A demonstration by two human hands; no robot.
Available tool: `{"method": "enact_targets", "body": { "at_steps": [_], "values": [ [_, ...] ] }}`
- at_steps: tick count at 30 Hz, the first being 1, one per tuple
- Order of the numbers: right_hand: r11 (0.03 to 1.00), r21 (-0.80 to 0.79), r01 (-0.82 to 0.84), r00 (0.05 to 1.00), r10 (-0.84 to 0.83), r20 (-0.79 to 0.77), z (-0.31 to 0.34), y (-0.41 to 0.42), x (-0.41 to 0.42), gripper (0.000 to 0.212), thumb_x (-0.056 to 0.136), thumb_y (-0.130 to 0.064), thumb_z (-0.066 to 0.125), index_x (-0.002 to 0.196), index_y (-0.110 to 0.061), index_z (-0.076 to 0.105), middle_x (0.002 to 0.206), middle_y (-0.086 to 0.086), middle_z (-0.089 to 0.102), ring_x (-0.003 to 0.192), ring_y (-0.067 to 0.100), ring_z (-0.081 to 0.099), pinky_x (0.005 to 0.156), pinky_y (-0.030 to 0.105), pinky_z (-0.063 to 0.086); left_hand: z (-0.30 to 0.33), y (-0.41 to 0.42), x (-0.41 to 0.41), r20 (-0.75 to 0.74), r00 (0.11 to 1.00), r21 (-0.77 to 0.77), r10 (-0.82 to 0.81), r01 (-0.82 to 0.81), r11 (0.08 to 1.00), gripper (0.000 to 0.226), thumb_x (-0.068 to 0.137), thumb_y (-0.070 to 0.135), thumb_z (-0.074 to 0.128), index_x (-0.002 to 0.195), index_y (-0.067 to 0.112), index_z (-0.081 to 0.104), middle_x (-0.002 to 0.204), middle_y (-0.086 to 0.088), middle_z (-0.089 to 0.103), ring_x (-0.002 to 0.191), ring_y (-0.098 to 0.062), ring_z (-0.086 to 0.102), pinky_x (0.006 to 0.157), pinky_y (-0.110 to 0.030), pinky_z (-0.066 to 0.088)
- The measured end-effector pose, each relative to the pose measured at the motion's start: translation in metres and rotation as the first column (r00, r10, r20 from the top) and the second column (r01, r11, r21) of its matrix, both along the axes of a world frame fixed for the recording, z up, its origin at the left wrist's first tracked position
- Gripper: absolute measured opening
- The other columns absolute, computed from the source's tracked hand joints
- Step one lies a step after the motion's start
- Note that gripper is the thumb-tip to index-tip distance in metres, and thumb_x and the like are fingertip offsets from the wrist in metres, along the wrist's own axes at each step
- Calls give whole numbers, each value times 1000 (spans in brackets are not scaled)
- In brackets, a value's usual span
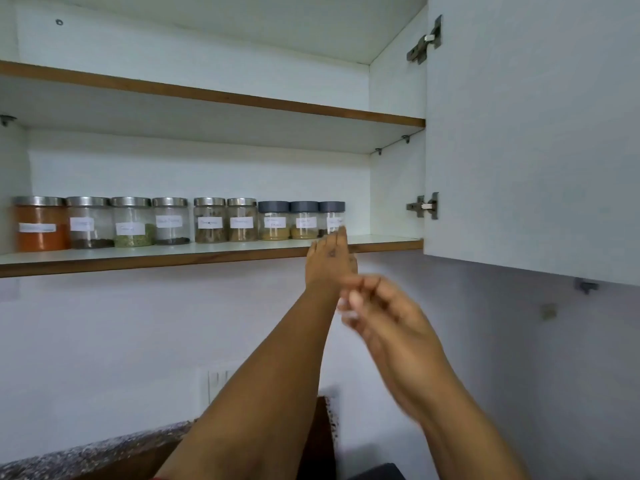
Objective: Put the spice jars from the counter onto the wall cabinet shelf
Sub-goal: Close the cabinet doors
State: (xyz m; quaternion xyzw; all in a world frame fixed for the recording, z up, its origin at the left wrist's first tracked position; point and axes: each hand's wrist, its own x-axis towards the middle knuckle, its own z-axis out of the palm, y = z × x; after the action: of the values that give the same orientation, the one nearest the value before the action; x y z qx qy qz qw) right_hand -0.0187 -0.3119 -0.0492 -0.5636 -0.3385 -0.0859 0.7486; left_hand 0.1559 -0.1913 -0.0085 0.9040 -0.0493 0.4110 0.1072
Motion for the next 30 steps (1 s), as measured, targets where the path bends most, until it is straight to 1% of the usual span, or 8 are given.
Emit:
{"method": "enact_targets", "body": {
  "at_steps": [4,8,10,13,16,18,22,30],
  "values": [
    [971,106,213,977,-215,13,38,-33,31,15,94,-14,60,100,-26,68,106,0,68,112,20,62,100,35,49,19,-59,-35,16,987,23,-161,161,987,69,95,33,47,154,16,16,160,1,20,148,-16,17,121,-38,15],
    [897,165,410,900,-427,83,63,-91,21,11,93,-16,61,103,-20,64,99,-2,65,100,13,63,82,19,51,25,-127,-75,45,959,-137,-279,282,949,64,94,37,45,152,20,23,158,2,26,144,-17,26,116,-37,28],
    [745,161,648,707,-666,237,72,-132,5,14,92,-19,62,105,-21,61,100,-4,60,93,8,59,74,12,48,27,-165,-105,77,917,-295,-391,396,870,62,99,36,42,153,16,20,158,-2,26,145,-21,24,115,-39,28],
    [410,251,877,273,-854,442,79,-202,-11,27,89,-18,63,114,-12,58,112,2,52,105,13,54,88,21,45,26,-224,-138,70,858,-346,-509,500,794,62,102,39,39,154,14,17,160,-4,22,147,-22,19,117,-37,22],
    [55,150,987,-10,-917,398,82,-266,-12,57,85,-21,65,136,-8,41,138,13,38,128,27,38,102,34,42,22,-281,-159,26,796,-407,-605,561,721,56,104,34,35,153,12,19,160,-6,22,147,-22,19,119,-36,19],
    [5,-51,999,23,-934,357,80,-296,-9,78,87,-21,65,149,-8,21,153,16,21,140,32,24,111,44,34,18,-311,-172,20,767,-466,-642,575,672,53,105,32,33,153,12,22,159,-6,25,146,-23,23,119,-35,20],
    [303,-349,887,378,-910,170,74,-315,-8,64,98,-16,50,152,-8,16,149,16,37,134,34,40,105,41,39,5,-336,-186,7,750,-516,-661,569,640,52,105,36,30,152,15,26,158,-5,29,144,-22,27,118,-35,23],
    [328,-113,938,346,-903,253,61,-238,-38,31,91,-27,58,115,-11,47,108,7,63,92,24,62,72,33,49,-7,-285,-195,306,723,-507,-620,675,536,47,104,40,29,142,17,46,141,-1,51,131,-14,45,104,-21,33]
  ]
}}
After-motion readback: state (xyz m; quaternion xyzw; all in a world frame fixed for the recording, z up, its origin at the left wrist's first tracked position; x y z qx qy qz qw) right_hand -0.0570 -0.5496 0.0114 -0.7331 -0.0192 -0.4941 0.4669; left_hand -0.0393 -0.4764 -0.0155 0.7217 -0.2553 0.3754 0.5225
